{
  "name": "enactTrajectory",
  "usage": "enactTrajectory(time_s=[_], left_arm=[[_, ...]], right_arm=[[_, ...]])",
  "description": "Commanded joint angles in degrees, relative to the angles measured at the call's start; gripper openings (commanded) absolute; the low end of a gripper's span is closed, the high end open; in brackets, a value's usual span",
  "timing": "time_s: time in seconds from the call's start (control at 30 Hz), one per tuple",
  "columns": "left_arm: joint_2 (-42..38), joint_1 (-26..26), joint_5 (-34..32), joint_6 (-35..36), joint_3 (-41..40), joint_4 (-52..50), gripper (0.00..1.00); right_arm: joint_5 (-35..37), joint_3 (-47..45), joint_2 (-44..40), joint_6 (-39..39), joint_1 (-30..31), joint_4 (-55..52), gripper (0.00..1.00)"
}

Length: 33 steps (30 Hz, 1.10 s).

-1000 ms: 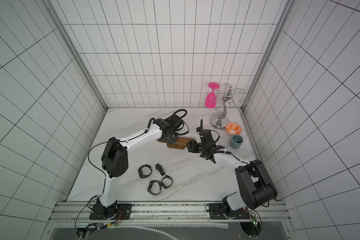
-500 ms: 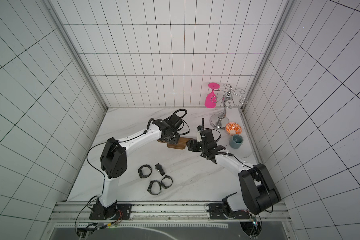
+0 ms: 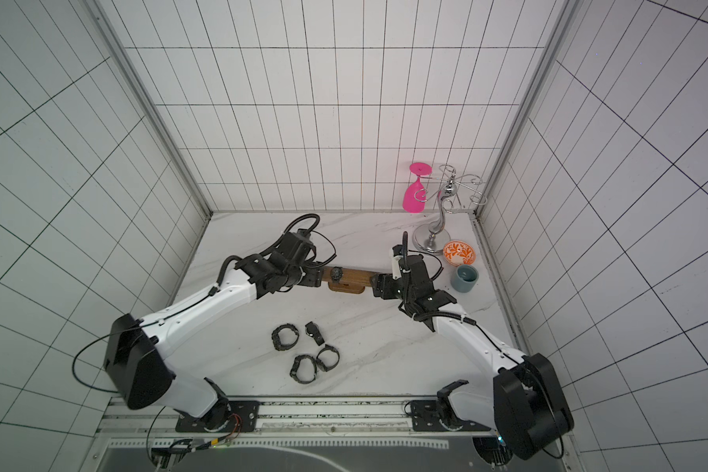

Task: Place watch on stand
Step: Place the watch on the stand, then pick up the watch at the center of the board.

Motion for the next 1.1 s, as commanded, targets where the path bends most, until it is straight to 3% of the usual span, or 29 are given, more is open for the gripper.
enactTrajectory(time_s=[0.0,0.2,0.37,0.5,0.73,1.07], left_arm=[[-9.1,3.5,1.1,-4.4,-9.3,8.6,0.76],[-26.4,7.0,-1.6,-7.3,-25.0,13.4,0.76],[-36.4,8.1,-4.2,-7.7,-31.7,12.0,0.77],[-42.7,8.2,-5.1,-8.5,-36.1,12.4,0.85],[-47.0,8.2,-5.4,-9.0,-39.3,12.6,0.85],[-47.7,8.3,-5.3,-8.3,-40.5,13.6,0.85]], right_arm=[[2.7,3.9,-2.0,-1.7,4.0,-5.7,0.78],[4.4,2.6,-2.2,-0.3,13.8,-9.3,0.76],[4.7,0.4,-0.8,2.5,21.7,-9.8,0.74],[5.1,0.1,1.9,4.2,27.4,-9.7,0.72],[4.9,1.5,8.4,5.2,34.1,-9.9,0.63],[4.0,3.1,15.3,4.9,36.2,-11.1,0.5]])
